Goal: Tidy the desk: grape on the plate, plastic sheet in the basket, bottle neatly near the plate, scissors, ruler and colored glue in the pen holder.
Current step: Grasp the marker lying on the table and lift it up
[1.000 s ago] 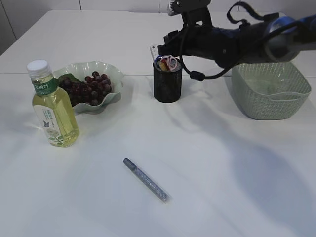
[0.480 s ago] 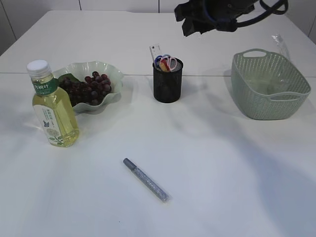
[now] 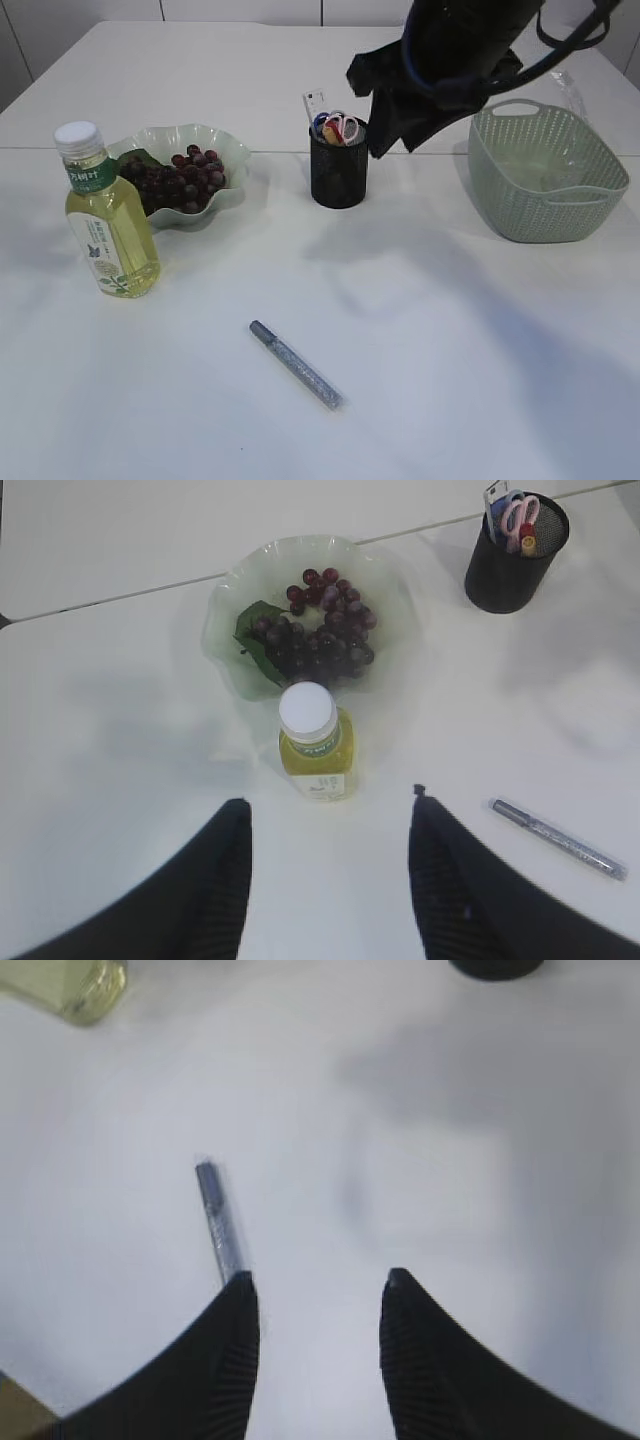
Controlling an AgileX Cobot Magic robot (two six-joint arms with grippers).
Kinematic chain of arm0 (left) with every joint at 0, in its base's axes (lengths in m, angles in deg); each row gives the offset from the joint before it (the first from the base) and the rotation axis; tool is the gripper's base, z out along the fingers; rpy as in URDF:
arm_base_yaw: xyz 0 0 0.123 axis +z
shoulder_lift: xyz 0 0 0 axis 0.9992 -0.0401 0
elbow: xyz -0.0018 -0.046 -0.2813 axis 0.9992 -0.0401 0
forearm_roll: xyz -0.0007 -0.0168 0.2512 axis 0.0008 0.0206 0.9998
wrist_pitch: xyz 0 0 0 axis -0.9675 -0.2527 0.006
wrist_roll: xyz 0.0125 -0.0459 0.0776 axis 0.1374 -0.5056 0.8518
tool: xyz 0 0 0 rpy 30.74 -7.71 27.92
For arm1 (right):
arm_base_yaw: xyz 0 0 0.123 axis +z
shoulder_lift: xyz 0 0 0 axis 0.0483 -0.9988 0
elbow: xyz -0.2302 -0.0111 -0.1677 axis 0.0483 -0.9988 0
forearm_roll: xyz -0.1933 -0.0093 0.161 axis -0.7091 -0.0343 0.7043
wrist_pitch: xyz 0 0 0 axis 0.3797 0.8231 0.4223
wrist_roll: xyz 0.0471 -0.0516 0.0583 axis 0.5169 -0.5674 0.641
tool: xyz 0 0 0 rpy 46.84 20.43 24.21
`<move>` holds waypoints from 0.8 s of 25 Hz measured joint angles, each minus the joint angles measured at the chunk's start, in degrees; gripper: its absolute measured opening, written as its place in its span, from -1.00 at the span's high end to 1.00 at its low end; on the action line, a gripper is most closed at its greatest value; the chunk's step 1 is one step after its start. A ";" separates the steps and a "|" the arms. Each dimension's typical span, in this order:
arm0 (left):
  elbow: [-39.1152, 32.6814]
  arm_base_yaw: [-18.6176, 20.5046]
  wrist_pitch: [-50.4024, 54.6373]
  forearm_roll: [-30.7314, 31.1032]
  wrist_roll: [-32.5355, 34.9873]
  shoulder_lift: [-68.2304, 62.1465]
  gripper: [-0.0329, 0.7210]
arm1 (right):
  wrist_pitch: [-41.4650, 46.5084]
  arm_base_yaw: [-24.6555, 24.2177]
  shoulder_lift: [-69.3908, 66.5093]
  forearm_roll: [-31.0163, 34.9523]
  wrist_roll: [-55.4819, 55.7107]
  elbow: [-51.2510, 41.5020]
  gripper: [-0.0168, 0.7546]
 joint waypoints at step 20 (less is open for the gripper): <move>0.00 0.00 0.00 -1.24 0.00 0.00 -0.07 | 3.08 16.41 -13.66 -4.88 -0.14 1.93 0.14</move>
